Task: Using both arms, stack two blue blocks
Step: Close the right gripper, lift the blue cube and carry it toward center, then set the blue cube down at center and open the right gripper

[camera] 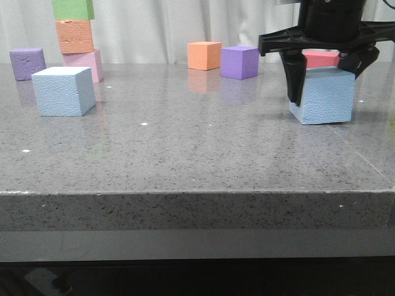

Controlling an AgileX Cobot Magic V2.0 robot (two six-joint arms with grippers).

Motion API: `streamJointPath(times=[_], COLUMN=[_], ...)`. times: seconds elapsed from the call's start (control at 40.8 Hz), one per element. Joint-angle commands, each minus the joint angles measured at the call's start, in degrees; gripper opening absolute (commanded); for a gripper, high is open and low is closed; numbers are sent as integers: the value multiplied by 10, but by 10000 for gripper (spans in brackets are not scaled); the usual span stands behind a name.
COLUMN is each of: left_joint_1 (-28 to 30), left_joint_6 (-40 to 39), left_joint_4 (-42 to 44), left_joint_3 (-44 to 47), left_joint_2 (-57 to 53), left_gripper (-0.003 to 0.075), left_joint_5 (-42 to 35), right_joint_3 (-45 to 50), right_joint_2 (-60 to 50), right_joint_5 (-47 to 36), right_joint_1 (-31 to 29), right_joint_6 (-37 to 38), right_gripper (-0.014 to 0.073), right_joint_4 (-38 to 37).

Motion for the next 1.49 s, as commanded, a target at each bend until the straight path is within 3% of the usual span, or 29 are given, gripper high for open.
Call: streamJointPath(times=[0.0,0.367,0.563,1.029,1.127,1.298,1.47], left_joint_1=[-3,-3,-3,-3,-3,-3,-3], left_joint_6=[-4,-4,-4,-4,-4,-4,-4], left_joint_4=[-6,-6,-6,-6,-6,-6,-6], left_joint_3=[-15,-15,-15,-15,-15,-15,-15], left_joint_2=[7,7,7,7,7,7,7], left_gripper=[637,637,637,637,637,637,637], left_joint_5=[-46,-46,-46,-46,-46,-46,-46], right_joint_3=[-35,-222,-325,-339,-339,-339,-339], right_joint_2=[-30,60,138,161,161,161,153], right_joint_5=[-15,58,104,97,100,86,84], right_joint_1=[27,130,143,143,143,143,143], right_joint_6=[-7,74,121,118,118,117,88], right_gripper=[330,332,332,336,397,592,612], right_joint_4=[5,2,-10,-10,-9,-7,2])
